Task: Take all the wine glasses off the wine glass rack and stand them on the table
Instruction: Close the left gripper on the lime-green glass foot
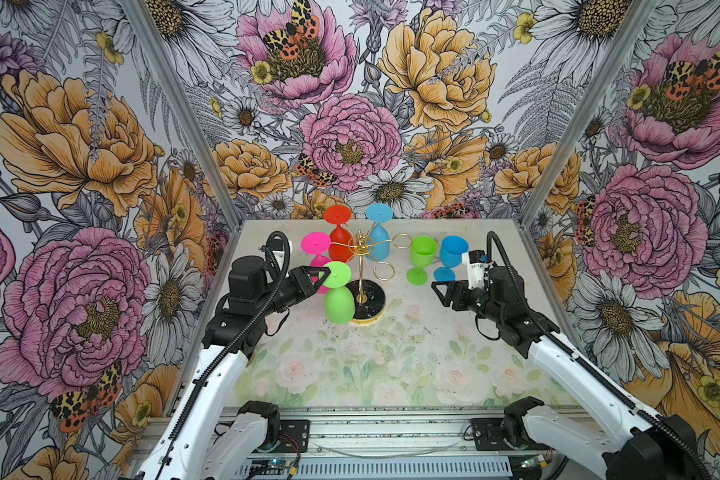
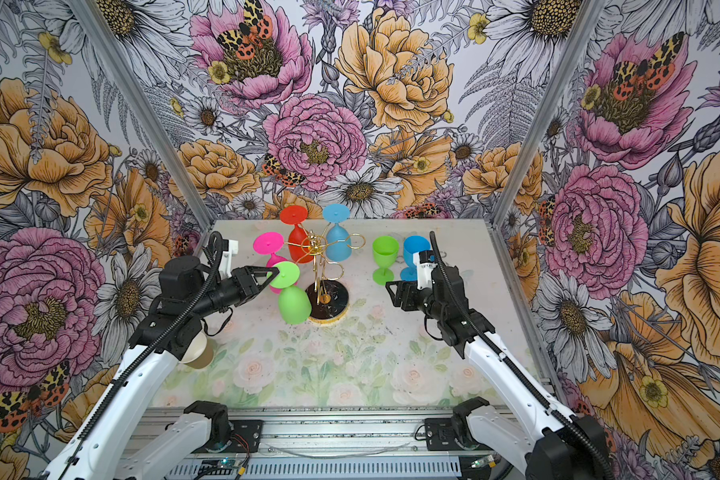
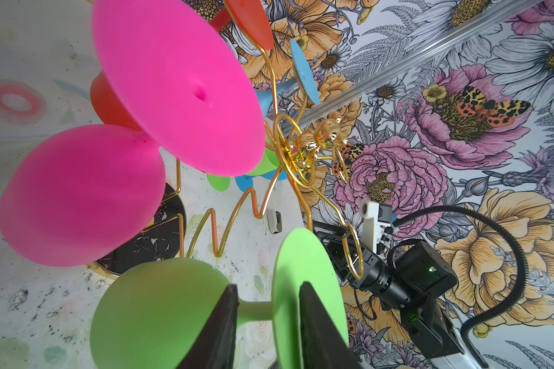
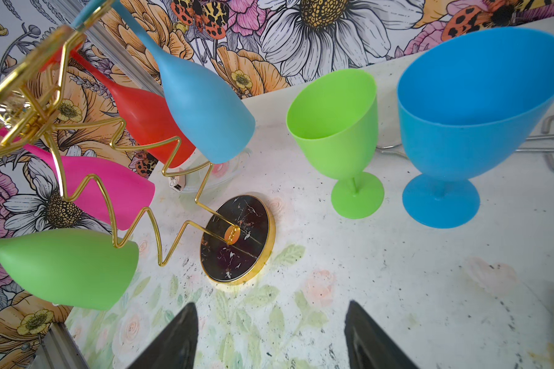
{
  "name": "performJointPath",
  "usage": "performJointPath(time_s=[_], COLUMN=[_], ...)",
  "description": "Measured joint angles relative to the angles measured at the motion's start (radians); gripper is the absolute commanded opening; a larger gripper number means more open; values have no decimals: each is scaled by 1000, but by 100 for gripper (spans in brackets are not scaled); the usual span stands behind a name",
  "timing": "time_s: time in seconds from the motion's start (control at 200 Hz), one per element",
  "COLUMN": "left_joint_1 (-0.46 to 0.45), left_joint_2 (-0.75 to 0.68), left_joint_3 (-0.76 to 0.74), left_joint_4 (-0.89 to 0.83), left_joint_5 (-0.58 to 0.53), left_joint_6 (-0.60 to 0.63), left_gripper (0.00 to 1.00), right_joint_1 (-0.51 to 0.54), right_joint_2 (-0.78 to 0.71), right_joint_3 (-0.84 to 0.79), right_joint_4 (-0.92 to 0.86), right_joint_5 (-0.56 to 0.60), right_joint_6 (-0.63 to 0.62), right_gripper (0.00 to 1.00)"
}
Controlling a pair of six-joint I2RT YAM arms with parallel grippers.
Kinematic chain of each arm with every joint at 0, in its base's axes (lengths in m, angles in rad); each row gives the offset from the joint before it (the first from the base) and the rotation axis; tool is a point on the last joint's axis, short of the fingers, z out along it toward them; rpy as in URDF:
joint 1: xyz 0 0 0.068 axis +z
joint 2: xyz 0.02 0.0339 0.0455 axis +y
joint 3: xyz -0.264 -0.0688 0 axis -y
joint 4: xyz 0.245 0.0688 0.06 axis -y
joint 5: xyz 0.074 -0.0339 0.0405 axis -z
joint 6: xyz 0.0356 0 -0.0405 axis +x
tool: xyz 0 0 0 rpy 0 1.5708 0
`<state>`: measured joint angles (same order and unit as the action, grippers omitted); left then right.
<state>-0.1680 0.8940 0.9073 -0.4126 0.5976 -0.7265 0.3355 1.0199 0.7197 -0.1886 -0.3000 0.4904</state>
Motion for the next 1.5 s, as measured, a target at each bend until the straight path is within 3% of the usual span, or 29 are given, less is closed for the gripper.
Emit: performJointPath(time_s=[0.826, 1.501], left_joint_1=[0, 0], left_joint_2=[-4, -10], left_joint_3=[11, 29], left_joint_4=[22, 24], left_joint_5=[38, 87], left_joint_6=[-1, -38], left_gripper=[11, 6], right_joint_1=[0, 0], right_joint_2=[-19, -19], right_joint_3=[-26, -35], right_joint_4=[0, 1], right_joint_5=[8, 8], right_joint_6=[18, 26], right_gripper=[73, 73])
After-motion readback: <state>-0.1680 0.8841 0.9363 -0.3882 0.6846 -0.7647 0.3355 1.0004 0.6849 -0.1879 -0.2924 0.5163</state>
